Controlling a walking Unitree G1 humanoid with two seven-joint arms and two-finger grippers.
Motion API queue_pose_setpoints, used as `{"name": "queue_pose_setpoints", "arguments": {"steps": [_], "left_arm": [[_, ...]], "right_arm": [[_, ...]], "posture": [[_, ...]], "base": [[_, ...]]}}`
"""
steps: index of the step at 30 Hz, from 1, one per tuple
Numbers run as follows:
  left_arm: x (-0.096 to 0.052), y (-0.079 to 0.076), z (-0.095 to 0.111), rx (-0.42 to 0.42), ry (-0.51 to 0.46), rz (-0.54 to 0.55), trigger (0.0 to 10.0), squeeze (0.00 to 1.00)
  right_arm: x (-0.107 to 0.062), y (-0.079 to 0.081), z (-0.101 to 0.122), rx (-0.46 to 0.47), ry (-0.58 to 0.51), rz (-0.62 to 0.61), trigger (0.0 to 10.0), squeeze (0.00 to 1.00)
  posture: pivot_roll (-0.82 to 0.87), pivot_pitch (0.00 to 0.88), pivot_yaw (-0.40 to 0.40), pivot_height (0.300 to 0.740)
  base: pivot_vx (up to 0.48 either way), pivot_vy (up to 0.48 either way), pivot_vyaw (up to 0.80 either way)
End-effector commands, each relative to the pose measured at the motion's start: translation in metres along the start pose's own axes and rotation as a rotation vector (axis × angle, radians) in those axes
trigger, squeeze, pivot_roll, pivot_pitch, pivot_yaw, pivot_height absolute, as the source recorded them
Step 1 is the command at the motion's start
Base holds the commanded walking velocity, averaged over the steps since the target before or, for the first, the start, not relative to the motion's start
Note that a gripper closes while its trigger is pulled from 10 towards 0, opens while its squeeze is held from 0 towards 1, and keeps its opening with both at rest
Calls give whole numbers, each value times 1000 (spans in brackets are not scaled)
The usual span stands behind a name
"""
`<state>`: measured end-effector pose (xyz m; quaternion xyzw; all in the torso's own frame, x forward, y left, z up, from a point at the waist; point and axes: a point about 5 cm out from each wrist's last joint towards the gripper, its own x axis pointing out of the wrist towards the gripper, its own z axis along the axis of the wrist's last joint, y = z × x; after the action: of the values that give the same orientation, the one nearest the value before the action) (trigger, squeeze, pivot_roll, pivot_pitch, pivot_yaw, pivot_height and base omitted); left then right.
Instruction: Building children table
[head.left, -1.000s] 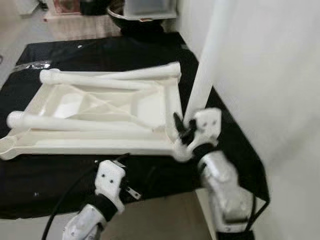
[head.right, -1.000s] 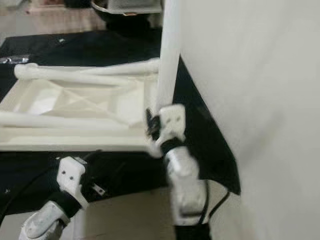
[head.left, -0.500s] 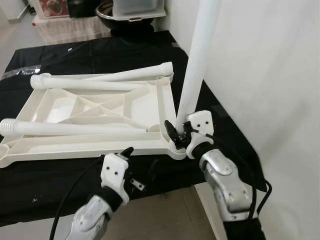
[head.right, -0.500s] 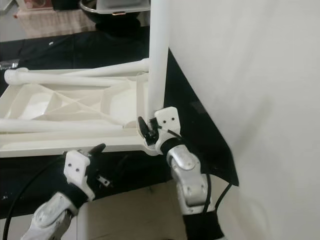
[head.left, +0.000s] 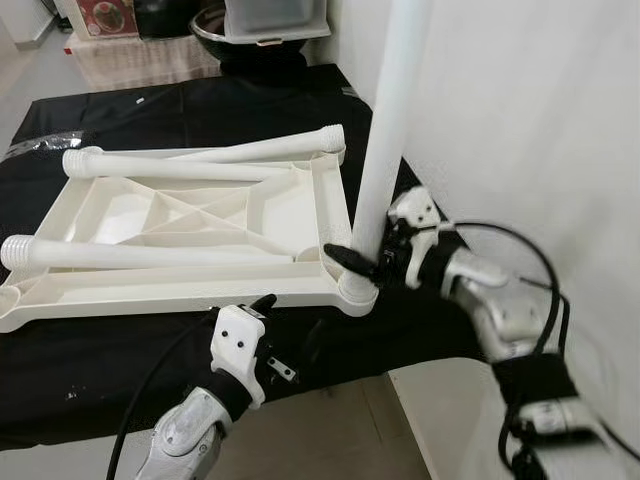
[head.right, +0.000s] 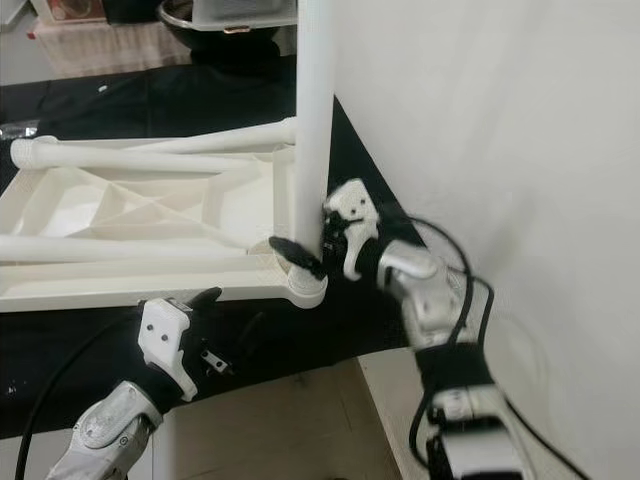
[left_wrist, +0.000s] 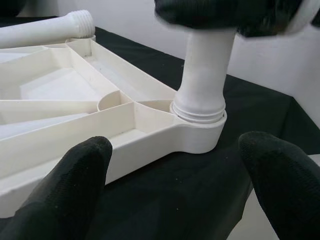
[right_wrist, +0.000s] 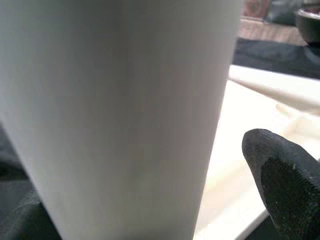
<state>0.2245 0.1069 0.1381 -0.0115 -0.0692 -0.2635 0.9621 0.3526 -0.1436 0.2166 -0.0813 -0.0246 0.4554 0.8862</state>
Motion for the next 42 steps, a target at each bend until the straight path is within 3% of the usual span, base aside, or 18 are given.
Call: {"name": "queue_pose_setpoints", "arguments": {"steps": [1,3,4,14,15,16,17,18,19,20,22,25,30,31,32,33,34,42], "left_arm": [[-4,-1,-5,-5,17,6,10000,0],[-5,-2,-5,-6,17,7,10000,0],[-5,-2,-5,-10,17,9,10000,0],[-5,-2,-6,-15,18,5,10000,0],[-5,-3,-6,-16,16,4,10000,0],[-4,-3,-5,-16,13,4,10000,0],[-4,-3,-5,-16,13,4,10000,0],[-5,-2,-5,-16,10,4,10000,0],[-5,-2,-5,-16,10,4,10000,0],[-5,-2,-5,-16,9,4,10000,0],[-3,0,-4,-13,9,3,10000,0],[-1,2,-5,-8,9,-1,10000,0],[2,4,-5,-8,9,-9,10000,0],[3,4,-5,-7,9,-10,10000,0],[3,6,-5,-3,8,-3,10000,0],[3,6,-5,-3,8,-3,10000,0],[3,6,-5,-2,7,2,10000,0],[2,6,-3,-1,4,7,10000,0]], "right_arm": [[-2,-3,1,14,-14,32,10000,0],[-3,-6,2,20,-8,64,9765,0],[-4,-11,3,27,-5,101,0,0],[-13,-4,-12,58,29,182,0,0],[-16,-2,-19,66,31,112,0,0],[-16,2,-36,99,79,-100,0,0],[-16,2,-36,99,79,-100,0,0],[-16,7,-48,113,113,-344,0,0],[-16,7,-48,113,113,-344,0,0],[-19,10,-56,119,138,-513,0,0],[-26,42,-68,117,206,-777,0,0],[-17,63,-65,111,193,-808,0,0],[5,58,-57,116,145,-755,0,0],[11,58,-53,118,123,-726,2157,0],[22,60,-41,118,56,-622,10000,0],[22,60,-41,118,56,-622,10000,0],[26,63,-36,122,24,-571,10000,1000],[21,67,-27,206,-44,-205,10000,1000]], "posture": [[33,105,-45,740],[31,104,-42,740],[28,103,-42,740],[20,100,-51,740],[9,102,-59,740],[0,106,-60,740],[0,106,-60,740],[-7,106,-55,740],[-7,106,-55,740],[-10,107,-54,740],[-23,109,-33,740],[-33,98,-25,740],[-25,90,-30,740],[-25,89,-31,740],[-23,90,-32,740],[-23,90,-32,740],[-23,90,-32,740],[-11,98,-26,740]], "base": [[0,0,0],[0,0,0],[0,0,0],[0,0,0],[0,0,0],[0,0,0],[0,0,0],[0,0,0],[0,0,0],[0,0,0],[0,0,0],[0,0,0],[0,0,0],[0,0,0],[0,0,0],[0,0,0],[0,0,0],[0,0,0]]}}
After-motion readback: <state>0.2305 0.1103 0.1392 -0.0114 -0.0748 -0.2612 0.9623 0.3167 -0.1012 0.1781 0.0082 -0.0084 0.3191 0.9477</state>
